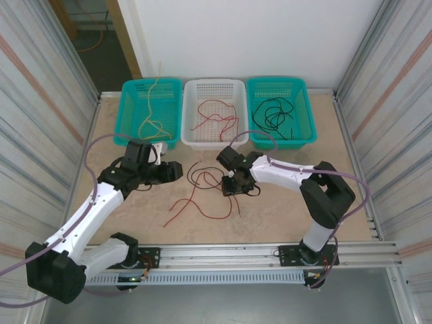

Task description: Untangle the cables

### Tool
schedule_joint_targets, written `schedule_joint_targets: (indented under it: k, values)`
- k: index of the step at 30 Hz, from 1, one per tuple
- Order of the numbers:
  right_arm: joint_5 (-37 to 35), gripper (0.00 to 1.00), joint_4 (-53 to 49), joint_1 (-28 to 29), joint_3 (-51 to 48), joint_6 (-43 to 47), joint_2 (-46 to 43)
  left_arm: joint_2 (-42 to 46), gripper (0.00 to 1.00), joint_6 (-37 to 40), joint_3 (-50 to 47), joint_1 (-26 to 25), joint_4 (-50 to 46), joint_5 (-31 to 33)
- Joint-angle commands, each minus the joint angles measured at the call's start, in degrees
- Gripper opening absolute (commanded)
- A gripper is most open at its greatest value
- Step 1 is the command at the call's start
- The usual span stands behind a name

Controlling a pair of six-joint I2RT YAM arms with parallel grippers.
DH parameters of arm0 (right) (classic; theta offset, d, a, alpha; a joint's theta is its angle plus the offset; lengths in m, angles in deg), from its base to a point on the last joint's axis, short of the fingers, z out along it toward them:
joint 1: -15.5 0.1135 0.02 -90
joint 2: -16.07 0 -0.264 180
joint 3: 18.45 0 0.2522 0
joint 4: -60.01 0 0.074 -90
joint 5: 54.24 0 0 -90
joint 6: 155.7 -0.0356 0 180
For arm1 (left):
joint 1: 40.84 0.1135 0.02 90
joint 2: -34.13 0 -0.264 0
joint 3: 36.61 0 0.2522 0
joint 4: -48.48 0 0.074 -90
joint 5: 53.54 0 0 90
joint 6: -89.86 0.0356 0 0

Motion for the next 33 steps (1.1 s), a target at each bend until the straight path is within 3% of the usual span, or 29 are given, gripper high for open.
schedule_joint_targets:
  k: [1,6,13,17,25,33]
  values:
    - [0.75,0.38,-0.21,0.30,1.13,0.84,1.98,0.18,0.53,-0.90,0.16,-0.36,0.78,0.27]
    - [1.08,0.36,0.61,0.85,1.03,0.81,3.73,-0.26,0.53,-0.80,0.74,-0.30,0.83,0.57]
    - [-2.20,0.11,-1.85,2.38,3.70,2.01,-0.67,-0.33,0.53,-1.68,0.77,-0.33,1.41,0.67]
    - [-5.73,0.03,-4.63,5.15,6.98,4.56,-5.71,-0.21,0.55,-2.47,0.88,-0.30,3.15,-0.39]
    - [-10.13,0.01,-6.48,12.51,11.78,9.15,-14.74,-1.59,0.62,-3.86,1.77,-0.30,6.21,-2.31]
    - [-10.79,0.00,-6.78,13.93,16.87,10.77,-19.81,-1.87,0.64,-6.76,1.86,-0.46,10.99,-5.59]
